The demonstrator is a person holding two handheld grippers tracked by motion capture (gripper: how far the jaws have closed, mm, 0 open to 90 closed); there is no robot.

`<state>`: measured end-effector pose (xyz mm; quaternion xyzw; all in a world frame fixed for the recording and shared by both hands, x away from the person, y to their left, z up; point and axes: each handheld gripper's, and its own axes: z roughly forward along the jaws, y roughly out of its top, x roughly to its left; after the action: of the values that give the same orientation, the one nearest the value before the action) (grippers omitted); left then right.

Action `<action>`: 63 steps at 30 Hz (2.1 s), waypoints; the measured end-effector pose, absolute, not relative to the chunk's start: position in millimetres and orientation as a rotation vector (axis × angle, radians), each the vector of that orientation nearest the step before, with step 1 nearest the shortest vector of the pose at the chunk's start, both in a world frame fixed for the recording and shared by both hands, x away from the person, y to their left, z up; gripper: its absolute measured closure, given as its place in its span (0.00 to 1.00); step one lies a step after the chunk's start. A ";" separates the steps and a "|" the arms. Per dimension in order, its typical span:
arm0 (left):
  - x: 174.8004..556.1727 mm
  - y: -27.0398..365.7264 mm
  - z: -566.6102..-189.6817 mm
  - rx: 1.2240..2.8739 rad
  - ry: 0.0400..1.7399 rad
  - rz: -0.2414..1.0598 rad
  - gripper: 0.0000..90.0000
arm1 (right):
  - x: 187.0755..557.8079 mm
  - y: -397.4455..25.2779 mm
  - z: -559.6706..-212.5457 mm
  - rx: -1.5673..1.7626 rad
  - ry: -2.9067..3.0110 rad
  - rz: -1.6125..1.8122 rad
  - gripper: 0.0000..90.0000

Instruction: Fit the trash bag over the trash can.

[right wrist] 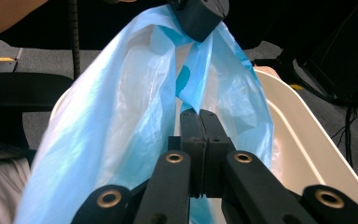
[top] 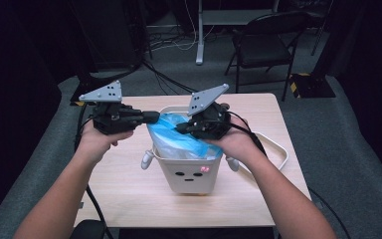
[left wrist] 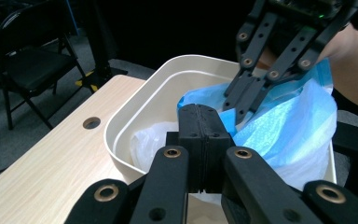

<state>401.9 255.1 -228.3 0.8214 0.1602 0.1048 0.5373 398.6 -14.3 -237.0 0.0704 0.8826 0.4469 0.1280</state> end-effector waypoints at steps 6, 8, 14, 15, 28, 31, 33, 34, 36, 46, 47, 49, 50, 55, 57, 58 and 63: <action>400.8 255.8 -227.5 1.949 0.372 0.248 0.99 | 392.8 -17.1 -237.1 0.185 2.572 1.264 1.00; 401.4 257.5 -227.2 1.944 0.382 0.250 0.99 | 391.6 -18.4 -237.7 0.187 2.571 1.252 1.00; 403.6 268.5 -226.2 1.937 0.424 0.275 0.99 | 389.1 -30.1 -238.9 0.205 2.561 1.229 1.00; 403.6 268.5 -226.2 1.937 0.424 0.275 0.99 | 389.1 -30.1 -238.9 0.205 2.561 1.229 1.00; 419.5 292.0 -239.9 1.944 0.552 0.336 0.99 | 372.0 -68.7 -224.9 0.227 2.469 1.303 1.00; 420.7 294.2 -241.4 1.946 0.567 0.343 0.99 | 369.4 -74.7 -222.7 0.227 2.457 1.303 1.00; 421.8 296.5 -241.9 1.946 0.578 0.352 0.99 | 367.3 -81.8 -221.4 0.238 2.440 1.308 1.00; 422.3 298.0 -241.8 1.942 0.583 0.353 0.99 | 366.6 -85.8 -220.7 0.244 2.432 1.311 1.00; 423.0 302.0 -241.4 1.933 0.597 0.359 0.99 | 364.2 -96.6 -219.3 0.265 2.415 1.326 1.00; 418.9 309.1 -247.2 1.937 0.599 0.342 0.99 | 353.0 -127.0 -221.5 0.312 2.380 1.329 1.00; 416.5 309.8 -249.3 1.932 0.581 0.317 0.99 | 348.2 -131.4 -225.6 0.315 2.383 1.334 1.00; 413.7 310.1 -250.6 1.922 0.559 0.289 0.99 | 342.1 -133.1 -229.5 0.305 2.389 1.342 1.00; 411.8 309.7 -251.3 1.918 0.551 0.279 0.99 | 339.7 -133.2 -230.9 0.297 2.392 1.341 1.00; 398.7 308.1 -249.5 1.930 0.501 0.257 0.99 | 325.3 -132.1 -234.6 0.255 2.400 1.358 1.00; 389.4 306.0 -248.2 1.938 0.471 0.246 0.99 | 315.2 -130.0 -237.2 0.217 2.415 1.367 1.00; 387.3 305.2 -248.4 1.943 0.467 0.245 0.99 | 312.9 -129.3 -238.5 0.210 2.417 1.366 1.00; 375.9 304.6 -252.3 1.970 0.448 0.260 0.99 | 304.7 -129.4 -249.4 0.203 2.438 1.379 1.00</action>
<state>375.9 304.6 -252.3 0.8233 0.1874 0.1089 0.5246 304.7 -129.4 -249.4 0.0714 0.8562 0.4841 0.1659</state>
